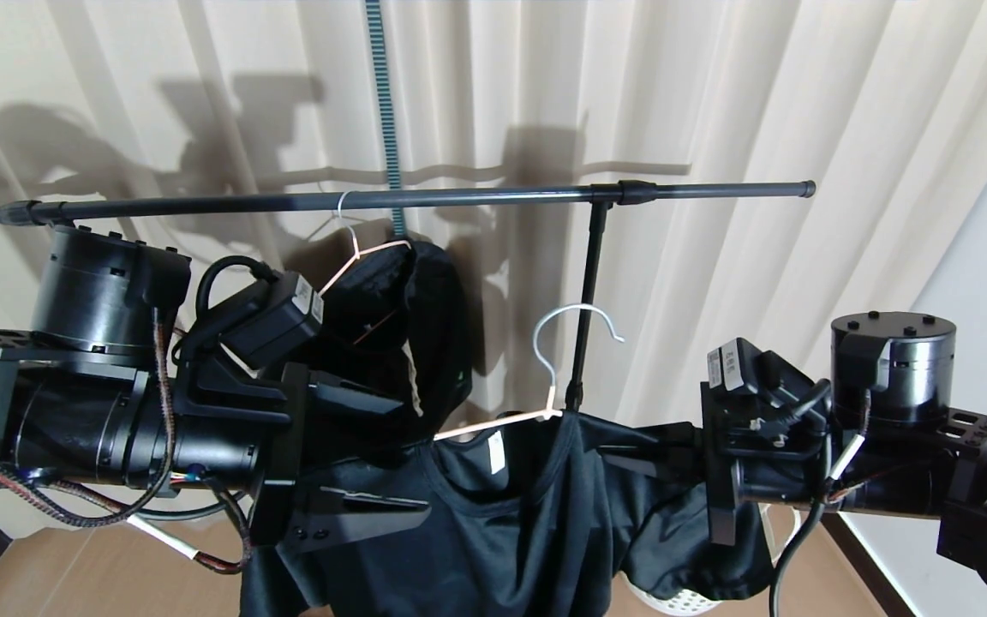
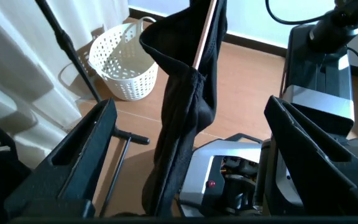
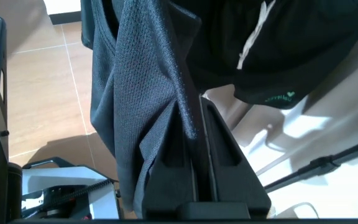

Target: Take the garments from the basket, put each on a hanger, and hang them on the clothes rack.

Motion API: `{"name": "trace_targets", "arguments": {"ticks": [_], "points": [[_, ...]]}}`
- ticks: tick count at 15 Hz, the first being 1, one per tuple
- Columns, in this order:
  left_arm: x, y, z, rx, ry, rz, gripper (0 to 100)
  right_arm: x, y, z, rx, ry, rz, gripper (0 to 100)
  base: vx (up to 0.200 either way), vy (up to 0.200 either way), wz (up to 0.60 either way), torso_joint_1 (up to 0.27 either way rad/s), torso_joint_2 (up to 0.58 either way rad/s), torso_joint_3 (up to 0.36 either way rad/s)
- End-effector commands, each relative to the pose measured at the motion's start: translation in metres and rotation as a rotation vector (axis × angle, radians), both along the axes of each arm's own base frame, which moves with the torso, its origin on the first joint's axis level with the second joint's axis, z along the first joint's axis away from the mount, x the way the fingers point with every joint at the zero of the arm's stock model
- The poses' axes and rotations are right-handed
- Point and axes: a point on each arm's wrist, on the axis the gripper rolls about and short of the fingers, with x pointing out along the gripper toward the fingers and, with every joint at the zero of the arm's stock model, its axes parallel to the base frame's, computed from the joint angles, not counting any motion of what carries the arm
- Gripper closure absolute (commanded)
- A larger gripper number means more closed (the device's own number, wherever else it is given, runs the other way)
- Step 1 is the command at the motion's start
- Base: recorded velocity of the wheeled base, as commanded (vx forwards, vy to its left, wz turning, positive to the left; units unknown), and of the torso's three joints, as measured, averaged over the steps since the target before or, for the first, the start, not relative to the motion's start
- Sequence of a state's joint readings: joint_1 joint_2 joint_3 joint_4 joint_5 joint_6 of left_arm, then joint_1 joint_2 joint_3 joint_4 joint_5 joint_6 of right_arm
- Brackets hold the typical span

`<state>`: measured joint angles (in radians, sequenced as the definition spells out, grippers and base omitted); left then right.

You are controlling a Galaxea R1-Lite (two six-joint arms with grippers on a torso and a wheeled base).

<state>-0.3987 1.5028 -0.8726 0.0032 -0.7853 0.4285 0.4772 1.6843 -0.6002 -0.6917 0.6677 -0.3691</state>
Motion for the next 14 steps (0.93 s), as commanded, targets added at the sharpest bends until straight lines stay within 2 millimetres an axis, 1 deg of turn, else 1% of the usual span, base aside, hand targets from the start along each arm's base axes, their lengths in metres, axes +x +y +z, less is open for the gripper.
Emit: {"name": "trace_targets", "arguments": {"ticks": [1,2,7,8,14], "points": [[0.002,-0.002,-0.006,0.01,0.022,-0.005,0,0.0,0.002,0.001,0.002,-0.004,0.009,100,0.0,0.0,0.0,0.0,0.0,0.0],[0.003,-0.002,-0.01,0.017,0.035,-0.007,0,-0.001,0.003,0.002,0.003,-0.007,0.012,100,0.0,0.0,0.0,0.0,0.0,0.0],[0.001,-0.002,-0.018,0.027,0.059,-0.008,0,-0.002,0.003,0.01,0.018,-0.034,0.015,100,0.0,0.0,0.0,0.0,0.0,0.0],[0.001,-0.002,-0.019,0.029,0.065,-0.004,100,-0.002,0.003,0.01,0.018,-0.036,0.013,100,0.0,0.0,0.0,0.0,0.0,0.0],[0.001,-0.001,-0.018,0.024,0.05,0.001,100,-0.004,0.003,0.012,0.02,-0.041,0.015,100,0.0,0.0,0.0,0.0,0.0,0.0]]}}
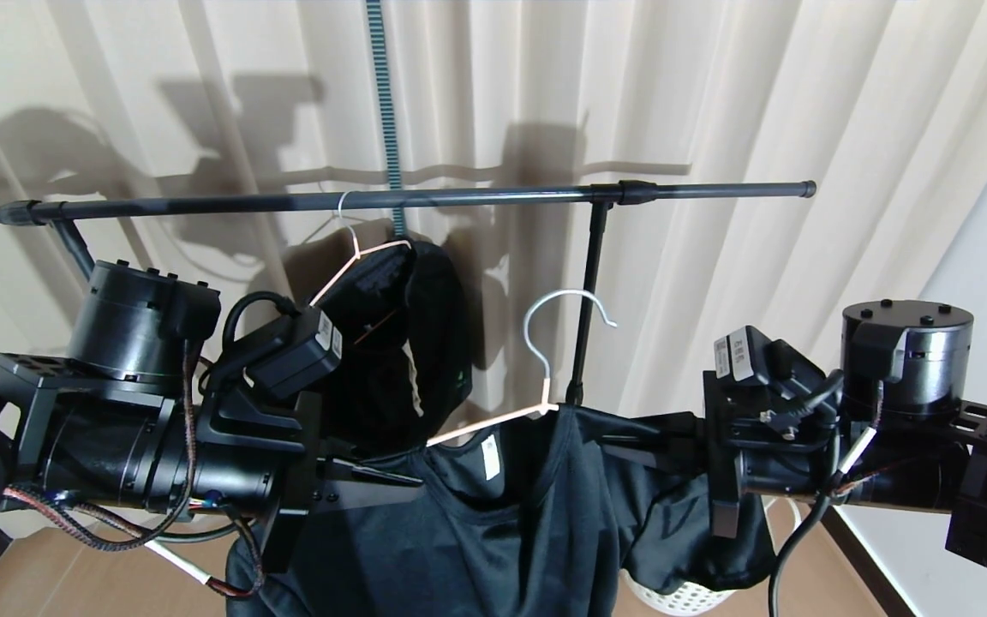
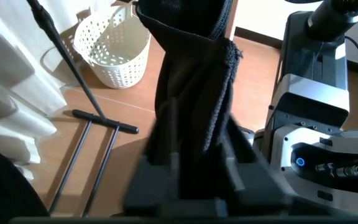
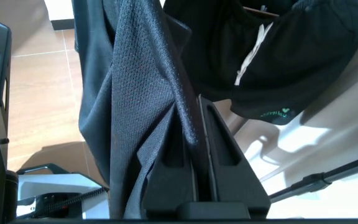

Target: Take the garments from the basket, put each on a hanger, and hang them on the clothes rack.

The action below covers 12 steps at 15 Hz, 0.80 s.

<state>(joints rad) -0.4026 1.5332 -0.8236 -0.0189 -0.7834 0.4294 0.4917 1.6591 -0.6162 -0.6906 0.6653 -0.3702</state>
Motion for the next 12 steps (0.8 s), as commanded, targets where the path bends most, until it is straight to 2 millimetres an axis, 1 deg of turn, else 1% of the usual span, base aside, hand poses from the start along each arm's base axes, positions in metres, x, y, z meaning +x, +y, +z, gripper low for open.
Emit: {"name": "trace_targets", "arguments": {"ticks": [1,7,8,11,12], "points": [[0.0,0.001,0.0,0.0,-0.001,0.005,100,-0.002,-0.001,0.002,0.004,-0.007,0.003,100,0.0,0.0,0.0,0.0,0.0,0.0],[0.0,0.006,-0.001,0.001,0.001,0.024,100,-0.004,-0.003,0.004,0.007,-0.005,0.0,100,0.0,0.0,0.0,0.0,0.0,0.0],[0.0,0.007,0.0,0.0,-0.002,0.029,100,-0.004,-0.003,0.005,0.008,-0.007,-0.002,0,0.0,0.0,0.0,0.0,0.0,0.0],[-0.002,0.011,-0.004,-0.006,-0.015,0.039,100,-0.006,-0.007,0.005,0.006,-0.008,-0.008,0,0.0,0.0,0.0,0.0,0.0,0.0],[-0.003,0.014,-0.006,-0.015,-0.035,0.048,100,-0.005,-0.011,0.005,0.005,-0.009,-0.025,0,0.0,0.0,0.0,0.0,0.0,0.0]]}}
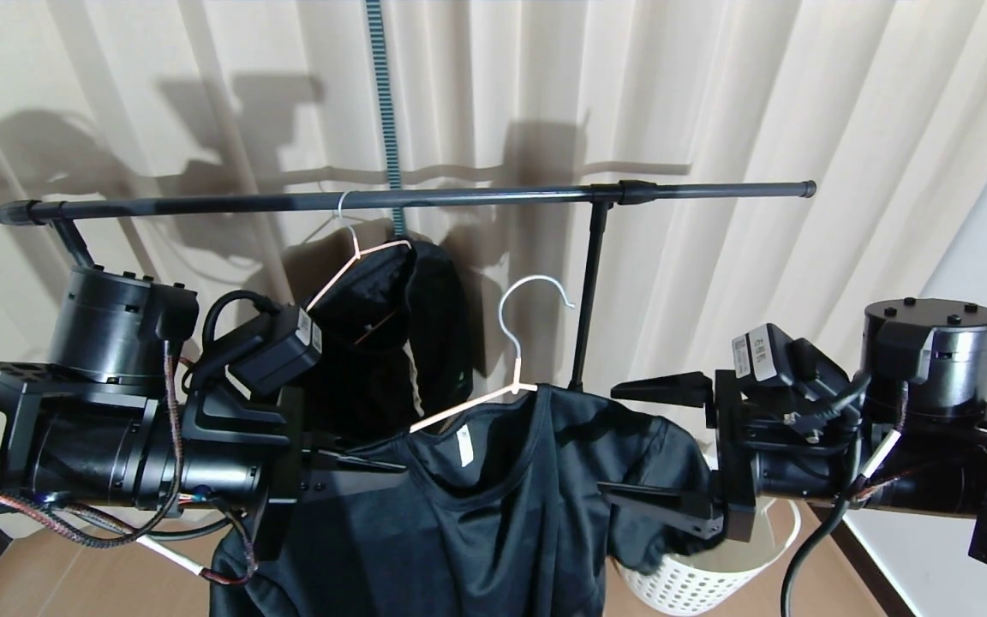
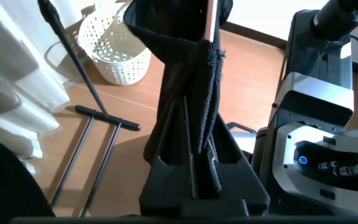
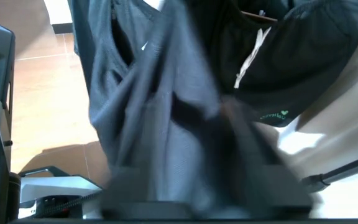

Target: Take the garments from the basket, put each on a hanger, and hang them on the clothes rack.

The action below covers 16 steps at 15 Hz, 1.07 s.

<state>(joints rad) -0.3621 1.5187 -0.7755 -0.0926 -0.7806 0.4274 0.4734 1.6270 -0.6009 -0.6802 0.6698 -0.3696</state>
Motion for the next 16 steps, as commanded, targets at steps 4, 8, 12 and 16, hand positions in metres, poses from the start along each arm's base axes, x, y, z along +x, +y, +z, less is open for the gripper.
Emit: {"name": "trace_targets", "arguments": {"ticks": [4,8,12,16], "points": [[-0.014,0.011,-0.003,-0.024,-0.055,0.022,100,0.009,-0.02,0.003,-0.006,-0.035,-0.078,0,0.0,0.0,0.0,0.0,0.0,0.0],[-0.028,0.019,0.004,-0.037,-0.092,0.036,100,0.02,-0.046,0.005,-0.012,-0.052,-0.18,0,0.0,0.0,0.0,0.0,0.0,0.0],[-0.038,0.026,0.009,-0.047,-0.123,0.055,100,0.022,-0.063,-0.015,-0.063,-0.019,-0.232,0,0.0,0.0,0.0,0.0,0.0,0.0],[-0.044,0.028,0.012,-0.054,-0.139,0.051,100,0.031,-0.066,-0.044,-0.105,0.078,-0.243,0,0.0,0.0,0.0,0.0,0.0,0.0]]}}
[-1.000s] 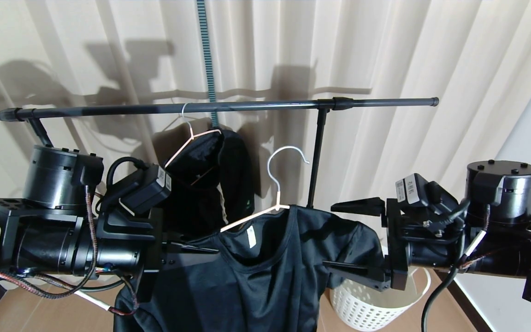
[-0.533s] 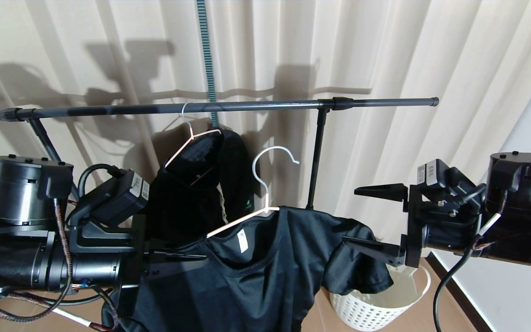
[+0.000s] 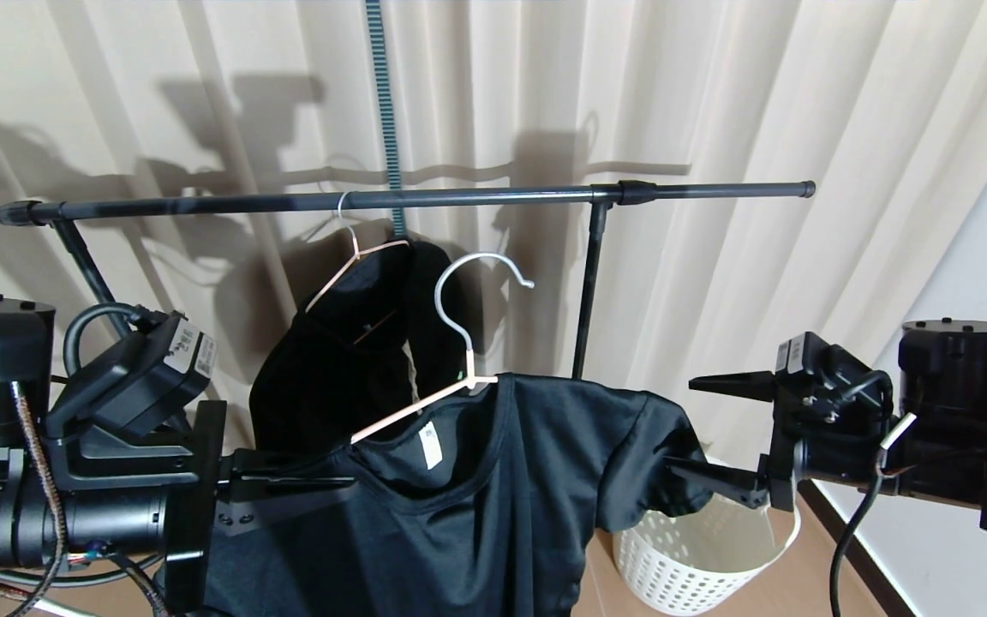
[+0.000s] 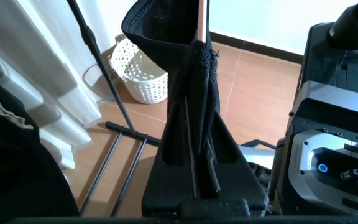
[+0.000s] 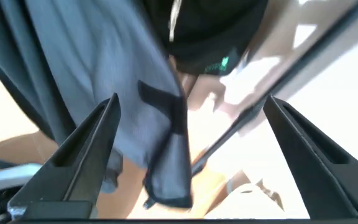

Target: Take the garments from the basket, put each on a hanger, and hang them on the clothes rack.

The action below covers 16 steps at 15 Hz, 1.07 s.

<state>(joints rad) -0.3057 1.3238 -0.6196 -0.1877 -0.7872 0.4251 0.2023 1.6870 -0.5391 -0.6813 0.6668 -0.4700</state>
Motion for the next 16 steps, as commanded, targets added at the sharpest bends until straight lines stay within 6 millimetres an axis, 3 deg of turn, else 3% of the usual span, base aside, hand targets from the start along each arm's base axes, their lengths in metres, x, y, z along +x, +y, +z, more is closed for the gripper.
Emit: {"name": "trace_targets", "arguments": {"ticks": [1,2,5,6,10,16], "points": [[-0.004,0.001,0.003,-0.006,-0.017,-0.002,100,0.009,0.001,-0.019,-0.014,0.065,-0.004,0,0.0,0.0,0.0,0.0,0.0,0.0],[-0.006,0.001,0.002,-0.005,-0.014,-0.004,100,0.016,0.002,-0.028,-0.019,0.089,-0.002,0,0.0,0.0,0.0,0.0,0.0,0.0],[-0.007,0.002,0.0,-0.004,-0.007,-0.002,100,0.021,0.003,-0.029,-0.012,0.064,-0.001,0,0.0,0.0,0.0,0.0,0.0,0.0],[-0.007,0.002,0.0,-0.004,-0.007,-0.002,100,0.021,0.003,-0.028,-0.01,0.062,-0.002,100,0.0,0.0,0.0,0.0,0.0,0.0],[-0.007,0.003,0.0,-0.004,-0.007,0.003,100,0.015,0.0,-0.019,-0.002,0.04,-0.013,100,0.0,0.0,0.0,0.0,0.0,0.0],[-0.01,0.01,0.002,-0.011,-0.018,0.031,100,0.016,-0.031,-0.024,0.002,0.071,-0.126,100,0.0,0.0,0.0,0.0,0.0,0.0]]}}
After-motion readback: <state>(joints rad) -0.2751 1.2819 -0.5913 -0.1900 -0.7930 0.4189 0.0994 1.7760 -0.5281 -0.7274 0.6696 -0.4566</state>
